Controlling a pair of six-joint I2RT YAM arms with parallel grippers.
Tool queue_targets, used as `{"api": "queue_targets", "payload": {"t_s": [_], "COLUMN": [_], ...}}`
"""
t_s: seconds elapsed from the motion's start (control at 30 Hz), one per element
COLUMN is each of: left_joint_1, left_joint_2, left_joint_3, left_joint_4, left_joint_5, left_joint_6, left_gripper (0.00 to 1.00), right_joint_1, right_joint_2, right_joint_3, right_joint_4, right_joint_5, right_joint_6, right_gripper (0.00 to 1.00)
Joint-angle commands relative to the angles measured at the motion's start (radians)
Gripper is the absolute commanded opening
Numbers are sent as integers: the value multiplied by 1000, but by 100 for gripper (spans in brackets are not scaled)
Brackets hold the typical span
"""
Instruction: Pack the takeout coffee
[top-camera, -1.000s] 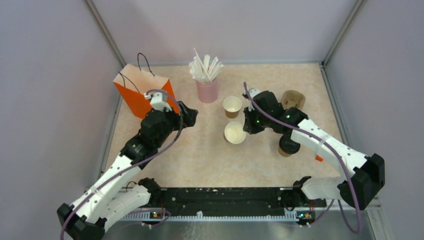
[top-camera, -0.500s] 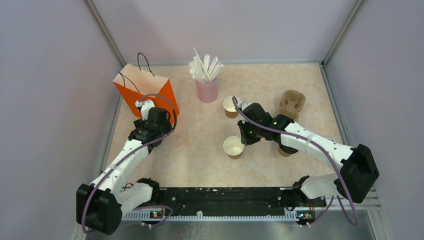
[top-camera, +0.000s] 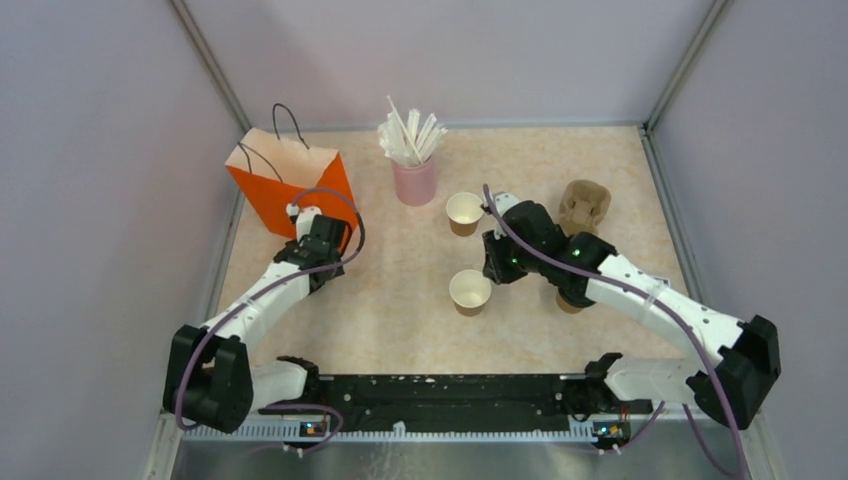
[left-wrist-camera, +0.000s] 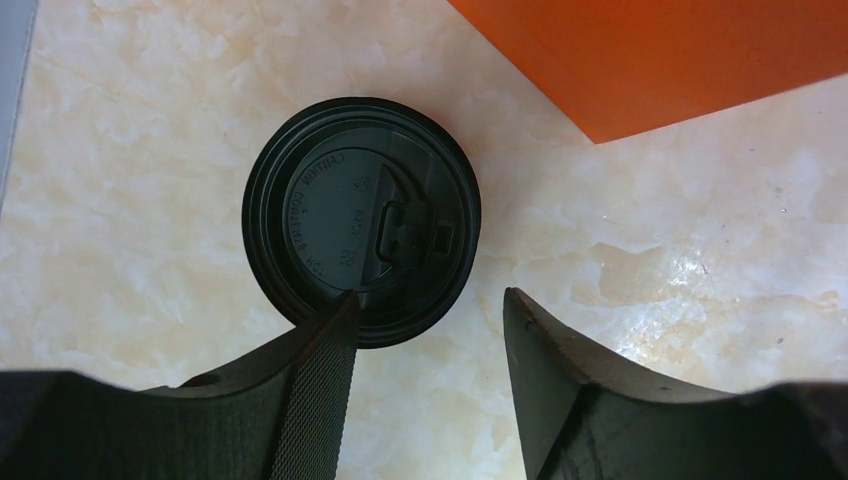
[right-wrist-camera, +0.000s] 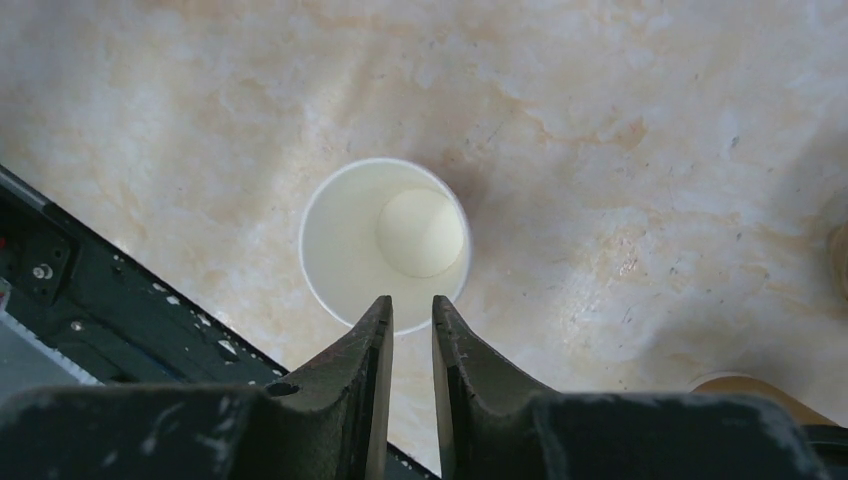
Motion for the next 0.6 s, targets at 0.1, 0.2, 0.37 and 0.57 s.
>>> {"api": "queue_targets", "payload": {"t_s": [0.1,0.2,0.37,0.57], "left_joint_1": [5,5,4,4], "left_joint_2": [16,24,7,4], "left_joint_3": [4,-8,-36,-19], "left_joint_4": [-15,-20,17,16], "left_joint_5": [27,43,50,37], "left_joint_6": [-4,-16,-18,-2], "left_gripper": [54,53,45,32], "right_joint_1": [7,7,8,8], "right_joint_2": [-120,-152,-185,-207], "right_joint_3": [56,54,46,31], "right_joint_4": [19,18,18,17], "right_joint_5": [20,30,41,46], "right_joint_6": [-21,-31,-36,-38], "right_gripper": [20,20,20,20]}}
